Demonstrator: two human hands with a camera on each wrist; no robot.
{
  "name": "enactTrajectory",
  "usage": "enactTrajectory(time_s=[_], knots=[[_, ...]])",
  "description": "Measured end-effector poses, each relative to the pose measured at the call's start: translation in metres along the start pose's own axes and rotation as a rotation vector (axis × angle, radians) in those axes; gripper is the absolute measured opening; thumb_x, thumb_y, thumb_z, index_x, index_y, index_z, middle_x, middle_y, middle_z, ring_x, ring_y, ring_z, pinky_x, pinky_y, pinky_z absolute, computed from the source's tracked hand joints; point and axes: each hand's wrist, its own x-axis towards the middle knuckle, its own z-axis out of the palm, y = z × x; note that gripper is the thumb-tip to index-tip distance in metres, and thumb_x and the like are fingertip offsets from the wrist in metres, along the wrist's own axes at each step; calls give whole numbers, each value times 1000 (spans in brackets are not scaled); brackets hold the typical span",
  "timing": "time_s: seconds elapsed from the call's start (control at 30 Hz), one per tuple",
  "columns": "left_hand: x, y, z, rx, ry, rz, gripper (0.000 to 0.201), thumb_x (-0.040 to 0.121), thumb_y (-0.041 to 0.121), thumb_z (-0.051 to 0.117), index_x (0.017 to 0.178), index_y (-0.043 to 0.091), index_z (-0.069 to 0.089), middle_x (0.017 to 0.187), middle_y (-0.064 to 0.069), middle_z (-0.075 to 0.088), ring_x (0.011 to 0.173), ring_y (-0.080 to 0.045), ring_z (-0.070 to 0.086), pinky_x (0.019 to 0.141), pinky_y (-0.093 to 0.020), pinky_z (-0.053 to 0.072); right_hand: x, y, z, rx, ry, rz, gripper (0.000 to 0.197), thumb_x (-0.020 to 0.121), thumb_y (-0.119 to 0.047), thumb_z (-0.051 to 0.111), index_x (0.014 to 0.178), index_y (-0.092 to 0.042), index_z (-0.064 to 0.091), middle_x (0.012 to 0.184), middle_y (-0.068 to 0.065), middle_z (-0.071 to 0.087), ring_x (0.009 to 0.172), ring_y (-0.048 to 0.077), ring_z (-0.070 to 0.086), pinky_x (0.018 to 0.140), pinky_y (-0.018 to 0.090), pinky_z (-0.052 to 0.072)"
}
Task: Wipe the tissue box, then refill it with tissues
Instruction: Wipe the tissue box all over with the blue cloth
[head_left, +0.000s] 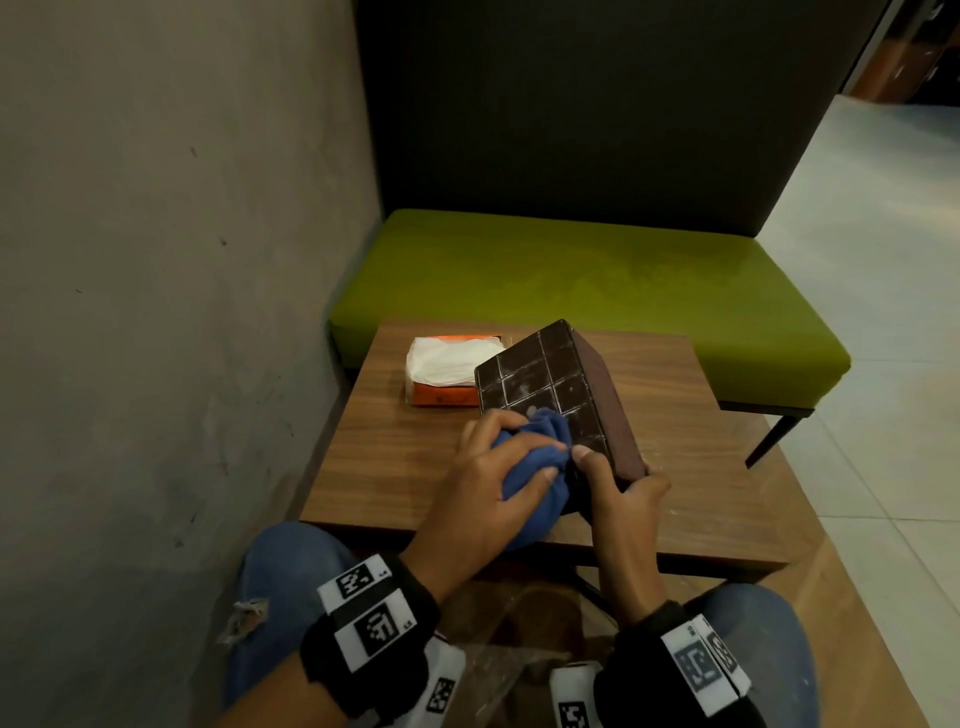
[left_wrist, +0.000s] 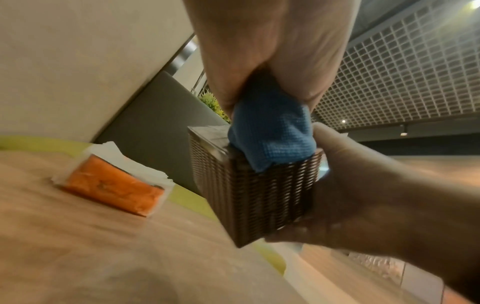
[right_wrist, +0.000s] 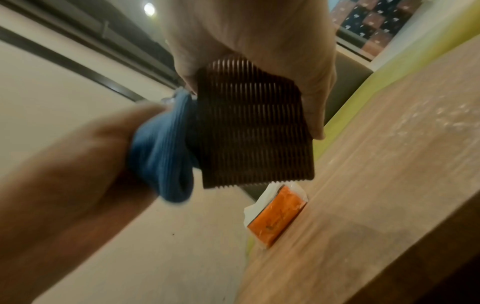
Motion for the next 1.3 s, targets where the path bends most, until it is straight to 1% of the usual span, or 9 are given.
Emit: enactTrajectory(time_s=[0.2,0.47,0.63,0.73,0.8,0.9,1.03,1.2,1.3], knots=[[-8,-12,-5,-40,48,-35,28,85,36,55,109,25,65,108,7,52,105,-9,53,92,-34,46,-2,2,-3,-31,-17,-34,70,64,-41,65,118,-18,27,105,0,52,101,22,58,93,48,51],[-12,-12,-9,104,-16,79,25,86,32,56,110,29,62,109,9,49,107,-3,46,92,-13,37,-3,-2,-8,-24,-19,-59,81,56,-47,68,121,-18,29,108,3,53,97,20,59,86,41,52],[-5,-3,-5,99,57,62,26,86,31,56,110,25,64,111,8,50,109,-6,47,94,-16,38,-5,2,-2,-59,-11,-55,64,73,-40,73,115,-16,31,112,8,52,100,21,56,85,38,51],[-3,9,0,115,42,116,26,86,29,56,111,24,64,114,8,49,111,-6,45,95,-16,37,-6,2,-1,-48,-5,-32,74,54,-54,66,110,-18,34,114,12,53,101,23,59,87,47,53],[-9,-1,-5,122,2,133,25,86,26,56,110,25,64,112,9,48,111,-3,42,94,-11,34,-4,0,-4,-39,15,-18,83,51,-57,65,115,-18,31,114,9,51,102,24,58,88,48,52],[-15,-15,-10,133,-2,91,24,86,28,56,108,25,65,111,11,47,111,0,41,94,-8,31,3,1,-9,-43,46,-22,74,66,-46,72,117,-19,25,116,10,49,101,21,56,81,36,51],[-13,8,6,105,22,128,25,87,29,56,109,22,65,114,7,49,113,-4,42,97,-14,35,7,0,-2,-29,39,-23,83,63,-50,71,123,-4,34,112,18,56,93,22,59,69,31,50],[-24,-20,-5,146,-26,117,23,85,24,58,105,23,67,112,9,49,112,-4,43,95,-13,34,5,0,-8,-20,74,-5,80,70,-42,74,128,-14,26,118,12,50,103,22,57,83,37,52],[-22,-15,-2,125,6,97,19,85,23,59,102,23,67,108,10,50,109,-4,44,93,-13,33,5,3,-7,-36,84,-24,69,77,-33,74,122,-16,26,120,14,49,102,21,56,79,32,51]])
